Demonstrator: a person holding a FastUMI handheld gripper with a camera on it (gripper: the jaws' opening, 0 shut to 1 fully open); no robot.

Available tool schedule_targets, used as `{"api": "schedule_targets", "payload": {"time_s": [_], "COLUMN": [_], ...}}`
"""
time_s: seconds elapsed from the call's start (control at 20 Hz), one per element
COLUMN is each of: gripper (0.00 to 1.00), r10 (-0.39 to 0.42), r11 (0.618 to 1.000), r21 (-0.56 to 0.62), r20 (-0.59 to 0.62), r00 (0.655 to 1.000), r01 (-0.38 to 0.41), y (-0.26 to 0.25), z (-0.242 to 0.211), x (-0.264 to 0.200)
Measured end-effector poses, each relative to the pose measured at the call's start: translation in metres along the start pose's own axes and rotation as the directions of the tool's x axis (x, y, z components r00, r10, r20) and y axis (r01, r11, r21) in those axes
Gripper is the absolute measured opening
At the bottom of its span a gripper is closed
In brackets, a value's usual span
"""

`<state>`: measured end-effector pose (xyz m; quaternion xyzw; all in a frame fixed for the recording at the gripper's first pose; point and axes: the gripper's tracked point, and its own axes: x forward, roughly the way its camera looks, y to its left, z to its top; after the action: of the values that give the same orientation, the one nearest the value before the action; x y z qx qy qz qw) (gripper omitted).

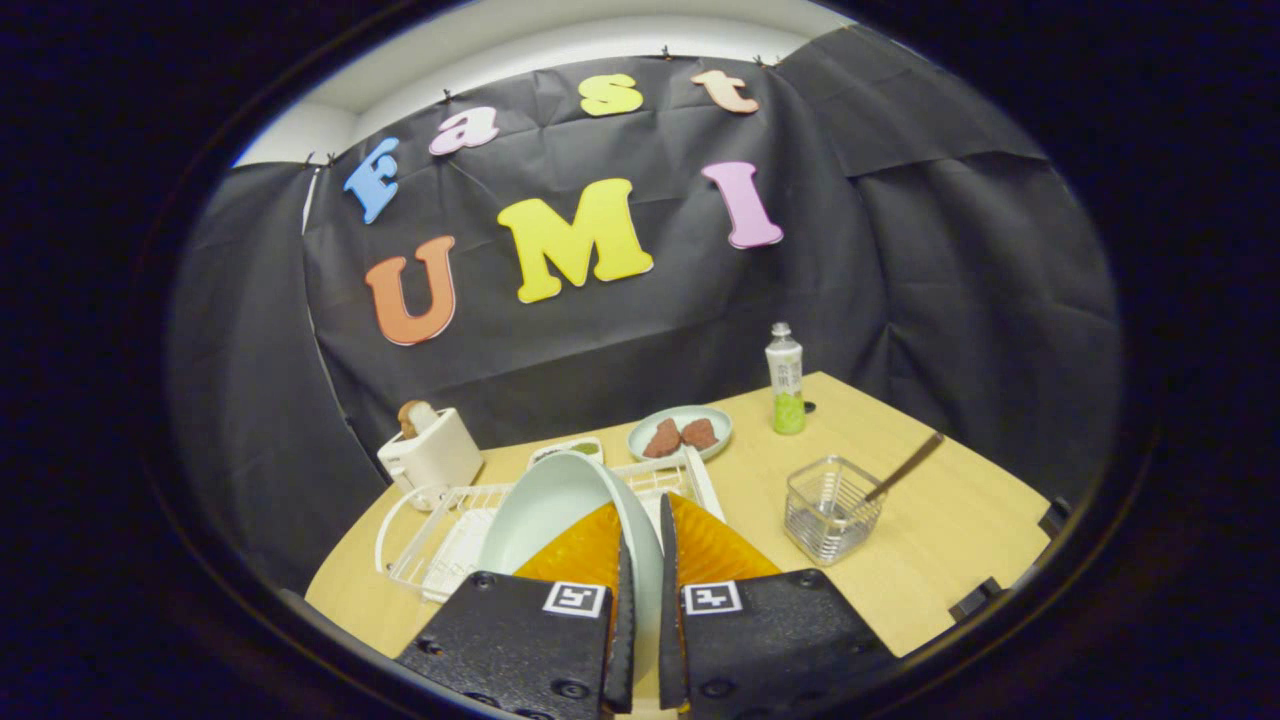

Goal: Take the plate from the dish rack, then take the spoon from the basket and place it into the plate.

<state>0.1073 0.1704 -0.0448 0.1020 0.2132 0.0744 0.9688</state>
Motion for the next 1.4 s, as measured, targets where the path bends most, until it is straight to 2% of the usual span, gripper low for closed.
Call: {"api": "schedule_targets", "payload": {"time_s": [0.15,0.3,0.6,0.65,0.7,0.8,0.85,0.95,1.2,1.4], "gripper": [0.15,0.15,0.17,0.23,0.23,0.44,0.58,0.72,0.99,1.0], "r10": [-0.03,-0.024,0.014,0.011,0.015,0.003,-0.002,-0.004,0.008,0.013], "r11": [0.999,0.995,0.999,0.999,0.999,1.0,1.0,1.0,0.993,0.987], "r21": [0.042,0.09,0.045,0.043,0.039,0.017,0.006,-0.016,-0.114,-0.159], "r20": [-0.036,-0.107,-0.191,-0.191,-0.188,-0.167,-0.15,-0.107,0.038,0.164], "r00": [0.999,0.994,0.982,0.982,0.982,0.986,0.989,0.994,0.999,0.986], "r01": [0.032,0.033,-0.005,-0.003,-0.007,0.0,0.002,0.003,-0.004,0.014], "y": [-0.031,-0.044,-0.034,-0.034,-0.034,-0.036,-0.037,-0.036,-0.039,-0.056], "z": [-0.033,-0.068,-0.106,-0.101,-0.105,-0.101,-0.096,-0.087,-0.06,-0.028], "x": [-0.013,-0.018,-0.009,-0.012,-0.007,-0.007,-0.008,-0.013,-0.033,-0.058]}}
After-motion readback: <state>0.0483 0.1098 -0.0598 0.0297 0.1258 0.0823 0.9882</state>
